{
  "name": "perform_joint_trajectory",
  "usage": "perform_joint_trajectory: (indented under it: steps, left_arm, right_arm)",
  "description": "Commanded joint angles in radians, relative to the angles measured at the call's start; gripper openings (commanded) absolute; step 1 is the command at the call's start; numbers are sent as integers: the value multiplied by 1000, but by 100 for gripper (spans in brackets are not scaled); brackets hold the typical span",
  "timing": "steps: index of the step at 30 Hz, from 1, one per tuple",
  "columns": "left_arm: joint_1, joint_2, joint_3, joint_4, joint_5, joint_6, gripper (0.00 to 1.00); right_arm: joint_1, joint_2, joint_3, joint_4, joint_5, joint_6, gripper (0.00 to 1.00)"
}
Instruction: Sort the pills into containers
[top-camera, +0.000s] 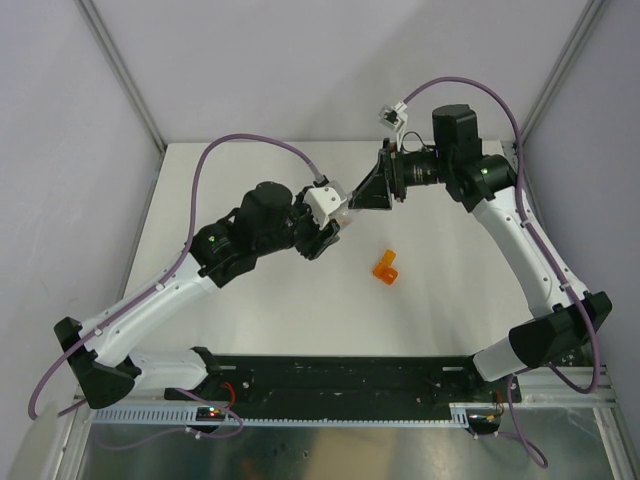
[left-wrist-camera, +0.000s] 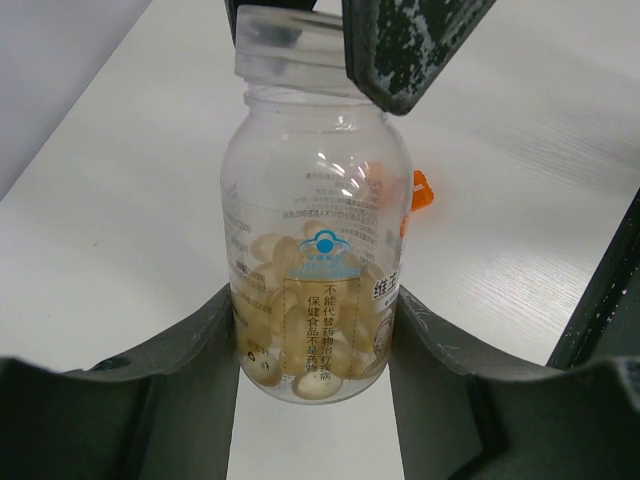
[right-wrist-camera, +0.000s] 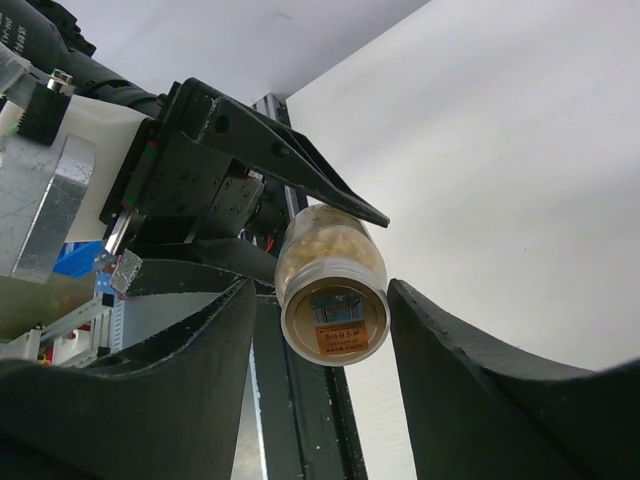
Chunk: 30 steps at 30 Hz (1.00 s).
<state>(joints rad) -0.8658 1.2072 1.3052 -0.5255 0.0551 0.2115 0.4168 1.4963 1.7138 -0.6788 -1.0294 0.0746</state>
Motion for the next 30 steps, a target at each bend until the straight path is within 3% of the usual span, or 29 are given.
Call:
perform_joint_trajectory:
  steps: [1,13,19,23,27,30]
  left_arm:
    - [-6,-13,44,46,-12,19,0]
    - [-6,-15,41,46,-6,21,0]
    - [-1,-24,23,45,41,15,0]
    - [43,-41,9,45,225,-15,0]
    - [109,-59,-15,44,592,-52,0]
    - [120,-71,-35,46,770,-64,0]
  right_arm:
    - [8,2,-17,7,-14,-14,59]
    - [13,-2,-21,3,-25,-25,47]
    - [13,-19,-10,-29,-38,-107,27]
    - [17,-39,27,-117,-48,-247,18]
    - [36,-68,86,-247,-33,-441,15]
    - [65,-90,123,-342,8,-580,14]
